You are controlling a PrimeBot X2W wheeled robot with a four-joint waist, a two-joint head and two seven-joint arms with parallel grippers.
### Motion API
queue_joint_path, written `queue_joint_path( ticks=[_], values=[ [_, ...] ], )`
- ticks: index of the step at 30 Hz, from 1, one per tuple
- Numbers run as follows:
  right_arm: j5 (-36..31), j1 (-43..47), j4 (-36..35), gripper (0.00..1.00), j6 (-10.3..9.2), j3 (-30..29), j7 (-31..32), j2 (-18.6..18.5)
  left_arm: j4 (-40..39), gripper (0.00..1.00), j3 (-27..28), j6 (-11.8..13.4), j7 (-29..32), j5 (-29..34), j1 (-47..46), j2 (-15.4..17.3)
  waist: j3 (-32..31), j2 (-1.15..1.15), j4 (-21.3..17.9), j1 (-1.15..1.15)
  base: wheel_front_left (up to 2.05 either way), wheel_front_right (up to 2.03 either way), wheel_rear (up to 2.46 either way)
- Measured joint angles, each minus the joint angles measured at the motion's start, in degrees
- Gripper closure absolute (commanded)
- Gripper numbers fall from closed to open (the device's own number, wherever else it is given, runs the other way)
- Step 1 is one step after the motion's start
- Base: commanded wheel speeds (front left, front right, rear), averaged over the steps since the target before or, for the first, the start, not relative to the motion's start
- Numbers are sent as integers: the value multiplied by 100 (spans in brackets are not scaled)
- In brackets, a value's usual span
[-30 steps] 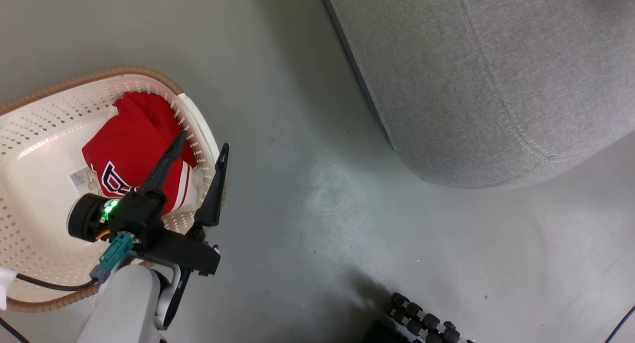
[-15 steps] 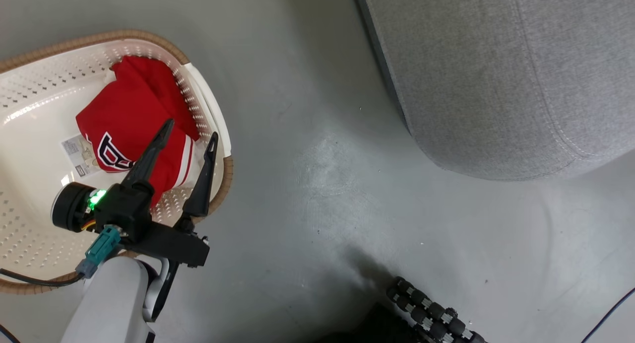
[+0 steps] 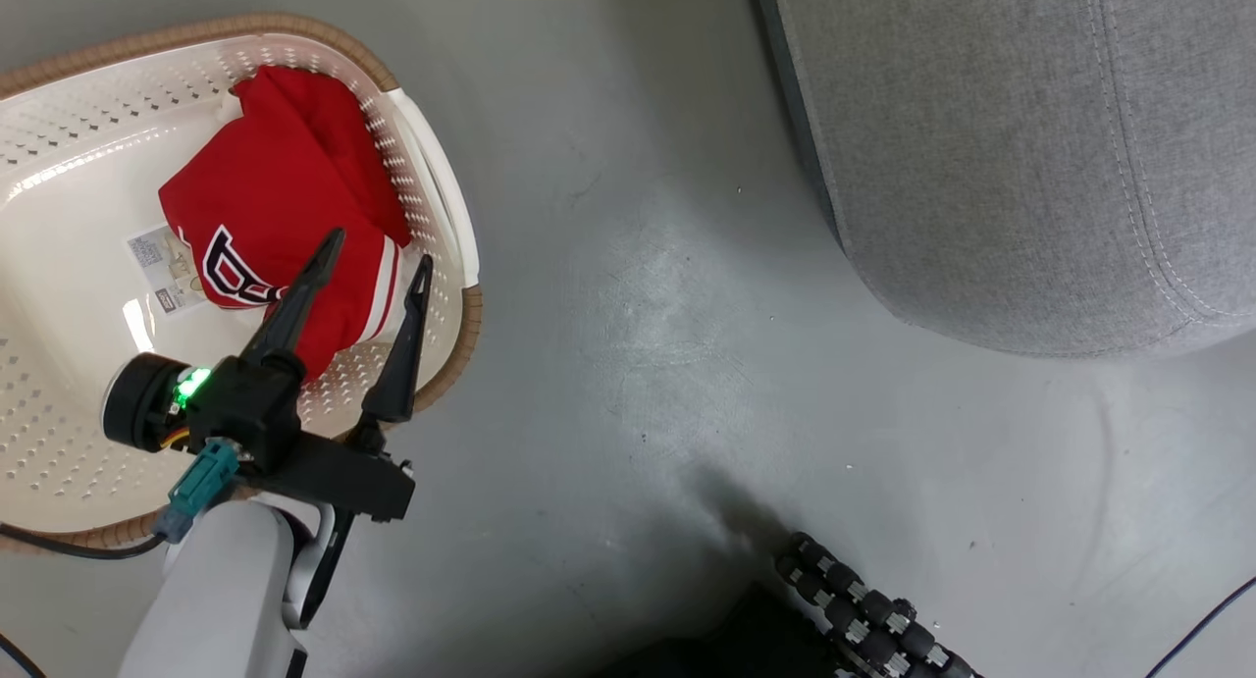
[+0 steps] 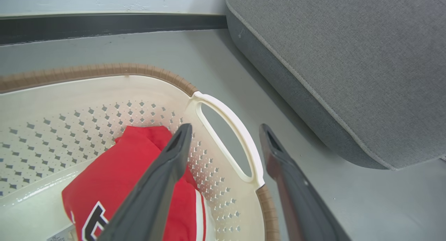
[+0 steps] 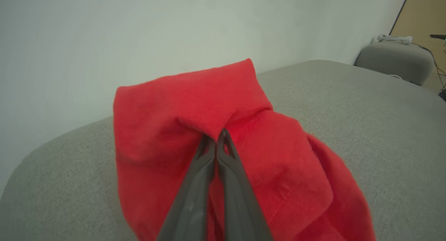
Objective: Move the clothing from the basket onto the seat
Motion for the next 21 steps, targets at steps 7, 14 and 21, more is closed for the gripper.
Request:
queue_joint_path(
  ticks=[7, 14, 21],
  values=[
    [35, -8, 243, 100, 110, 64, 0, 8, 54, 0, -11, 0, 0, -11, -96, -66, -62, 0, 63, 0, 0, 0, 0],
    [-26, -9, 220, 0, 170, 137, 0, 47, 143, 0, -1, 0, 0, -23, -102, -154, -214, 0, 101, -1, 0, 0, 0],
    [-236, 66, 107, 0, 188, 240, 0, 92, 230, 0, -45, 0, 0, -67, -171, -321, -428, 0, 123, -2, 0, 0, 0]
  ],
)
